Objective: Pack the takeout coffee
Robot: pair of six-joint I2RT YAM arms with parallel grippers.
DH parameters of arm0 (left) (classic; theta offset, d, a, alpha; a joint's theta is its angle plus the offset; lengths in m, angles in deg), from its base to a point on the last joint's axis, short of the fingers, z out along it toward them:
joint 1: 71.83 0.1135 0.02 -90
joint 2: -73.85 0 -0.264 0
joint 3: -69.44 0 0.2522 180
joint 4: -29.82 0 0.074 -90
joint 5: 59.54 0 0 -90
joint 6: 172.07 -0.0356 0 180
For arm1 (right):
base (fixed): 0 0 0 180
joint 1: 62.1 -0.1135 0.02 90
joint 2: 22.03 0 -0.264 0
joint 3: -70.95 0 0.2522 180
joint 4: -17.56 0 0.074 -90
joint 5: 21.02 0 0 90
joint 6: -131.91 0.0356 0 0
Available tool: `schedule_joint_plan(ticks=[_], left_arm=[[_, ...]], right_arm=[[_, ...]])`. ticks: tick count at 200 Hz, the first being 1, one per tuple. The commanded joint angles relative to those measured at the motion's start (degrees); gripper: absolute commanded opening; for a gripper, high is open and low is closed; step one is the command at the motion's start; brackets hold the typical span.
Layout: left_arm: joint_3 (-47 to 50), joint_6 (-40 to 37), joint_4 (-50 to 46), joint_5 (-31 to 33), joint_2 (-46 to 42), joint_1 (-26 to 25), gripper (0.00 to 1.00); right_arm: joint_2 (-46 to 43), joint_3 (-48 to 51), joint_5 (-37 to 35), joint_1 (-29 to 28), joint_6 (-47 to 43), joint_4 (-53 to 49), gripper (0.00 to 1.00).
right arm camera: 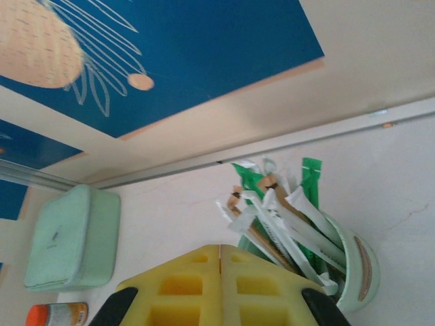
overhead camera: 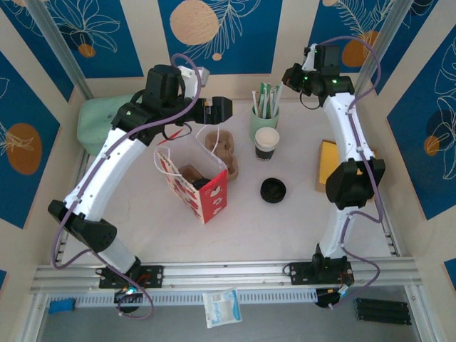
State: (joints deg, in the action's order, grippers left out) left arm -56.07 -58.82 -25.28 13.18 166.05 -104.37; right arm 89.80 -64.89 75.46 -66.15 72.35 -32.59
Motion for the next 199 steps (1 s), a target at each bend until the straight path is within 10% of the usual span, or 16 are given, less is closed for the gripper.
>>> schedule_joint_plan(ticks=[1,199], left_arm=[[0.68,-1.76,0.52,1.48,-1.94,-0.55,0.99],[20.02,-1.01,-4.93,18.91,-23.66,4.94,0.99]], right_arm=[[-4.76,-0.81,3.40,0.29,0.60,2.00,0.00],[-23.24,-8.04,6.66,-22.71,0.24,-4.05,0.00]])
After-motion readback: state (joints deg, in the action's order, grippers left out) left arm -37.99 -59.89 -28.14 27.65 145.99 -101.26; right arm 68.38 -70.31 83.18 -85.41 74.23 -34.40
